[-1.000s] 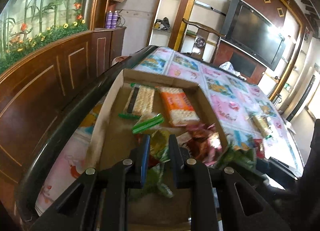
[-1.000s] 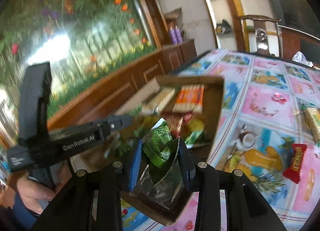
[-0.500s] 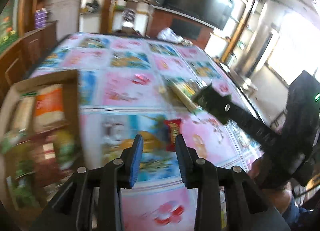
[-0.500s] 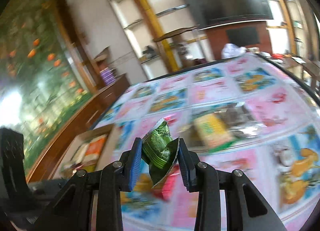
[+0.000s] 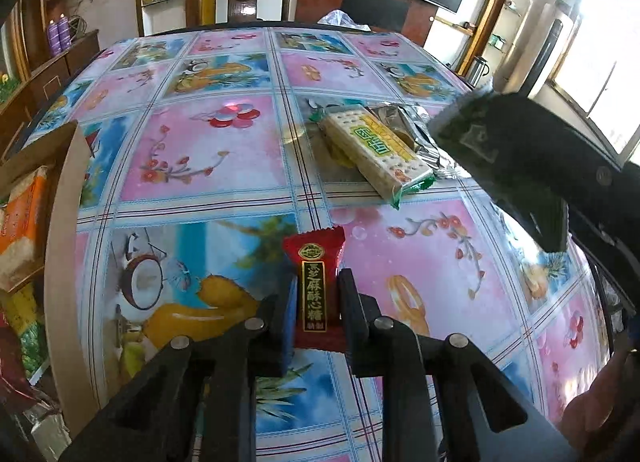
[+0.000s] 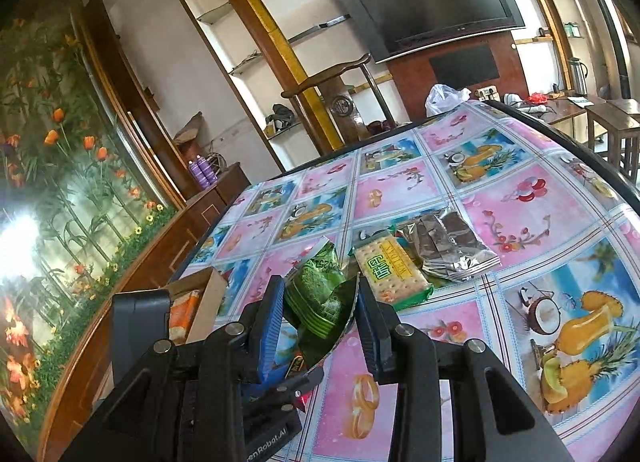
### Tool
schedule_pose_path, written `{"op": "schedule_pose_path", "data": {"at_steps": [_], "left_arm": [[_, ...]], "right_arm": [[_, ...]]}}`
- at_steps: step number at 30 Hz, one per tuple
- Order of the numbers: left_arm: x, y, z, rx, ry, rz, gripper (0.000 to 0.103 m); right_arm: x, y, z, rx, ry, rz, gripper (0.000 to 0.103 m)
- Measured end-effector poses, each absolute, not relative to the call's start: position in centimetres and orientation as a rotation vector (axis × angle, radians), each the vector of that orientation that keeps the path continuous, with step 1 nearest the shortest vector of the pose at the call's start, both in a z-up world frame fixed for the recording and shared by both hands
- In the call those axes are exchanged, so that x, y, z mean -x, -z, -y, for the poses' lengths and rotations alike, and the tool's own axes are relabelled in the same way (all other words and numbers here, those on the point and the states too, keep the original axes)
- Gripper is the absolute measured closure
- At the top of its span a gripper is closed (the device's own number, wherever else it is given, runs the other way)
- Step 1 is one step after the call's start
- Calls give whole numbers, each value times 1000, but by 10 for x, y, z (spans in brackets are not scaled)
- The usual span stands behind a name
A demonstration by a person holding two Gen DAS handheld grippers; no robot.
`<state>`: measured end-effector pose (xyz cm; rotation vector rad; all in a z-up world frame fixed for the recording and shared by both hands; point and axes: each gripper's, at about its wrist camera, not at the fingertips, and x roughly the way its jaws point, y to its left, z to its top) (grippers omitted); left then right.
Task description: Organize snacks
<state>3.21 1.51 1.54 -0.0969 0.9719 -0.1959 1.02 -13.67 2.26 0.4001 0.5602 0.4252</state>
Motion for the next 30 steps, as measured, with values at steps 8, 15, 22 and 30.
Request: {"op": "schedule_pose_path", "data": {"at_steps": [8,15,22,30], "left_arm": [[-12,-37,-43,167,193,-905,86],[35,-79,-103,256,148,-777,86],[76,-90,-179,311,1,-706,85],[98,-72,-241,348,-154,-712,85]], "right_arm": [[-10,-21,131,-375,-423,-562,65],[-6,-20,107,-328,-490,-567,65],[10,-19,61,-244,-606,-580,65],[44,-15,-20,-114,-834,-605,65]]}}
